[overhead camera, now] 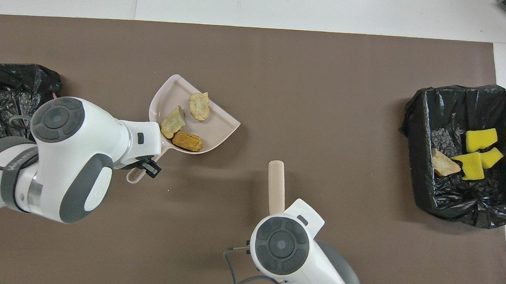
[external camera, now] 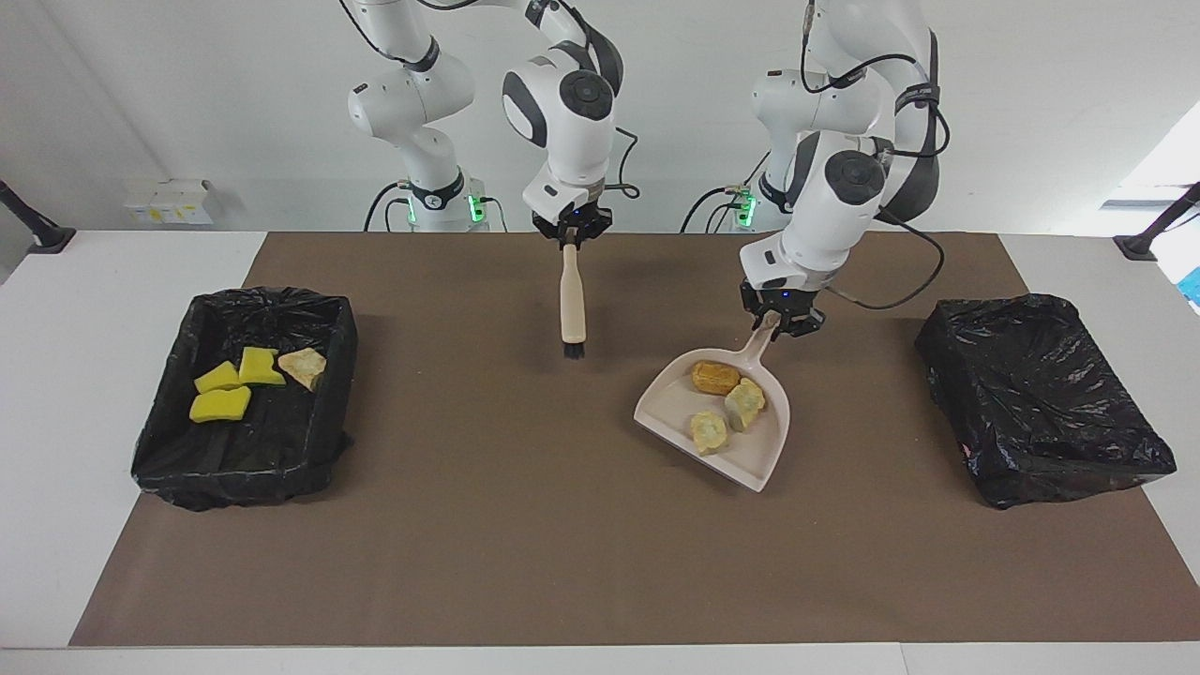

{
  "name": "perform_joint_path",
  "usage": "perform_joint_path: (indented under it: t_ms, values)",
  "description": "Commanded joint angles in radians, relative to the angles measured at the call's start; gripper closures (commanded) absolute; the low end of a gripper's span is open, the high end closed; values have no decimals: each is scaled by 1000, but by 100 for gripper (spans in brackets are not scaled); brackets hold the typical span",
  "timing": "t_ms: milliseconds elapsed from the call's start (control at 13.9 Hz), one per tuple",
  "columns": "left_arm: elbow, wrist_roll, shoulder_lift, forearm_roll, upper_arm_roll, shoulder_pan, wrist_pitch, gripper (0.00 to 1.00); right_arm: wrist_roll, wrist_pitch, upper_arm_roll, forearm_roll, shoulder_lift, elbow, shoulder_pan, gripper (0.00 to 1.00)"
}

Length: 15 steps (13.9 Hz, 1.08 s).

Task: Sweep and dump trash in bin
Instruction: 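Carry the loaded dustpan to the bin and tip it with the left gripper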

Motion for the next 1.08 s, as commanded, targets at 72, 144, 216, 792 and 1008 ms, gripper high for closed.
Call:
perform_joint_path:
  t_ms: [72, 144, 216, 792, 1008]
  values:
    - [29, 5, -64, -8, -8, 114, -91, 100, 107, 138, -2, 19, 67, -25, 93, 100]
    - [53, 5, -64, -8, -6, 157, -127, 100, 133, 163, -2, 19, 102, -24, 126, 100]
    - [70, 5, -64, -8, -5, 201, -158, 100, 150, 192, -2, 19, 129, -24, 150, 100]
    - [202, 119, -63, -6, 22, 508, -333, 100, 138, 223, -2, 73, 153, -15, 153, 7]
    - [208, 354, -61, 9, 23, 658, -309, 100, 136, 151, -2, 59, 167, 42, 148, 0]
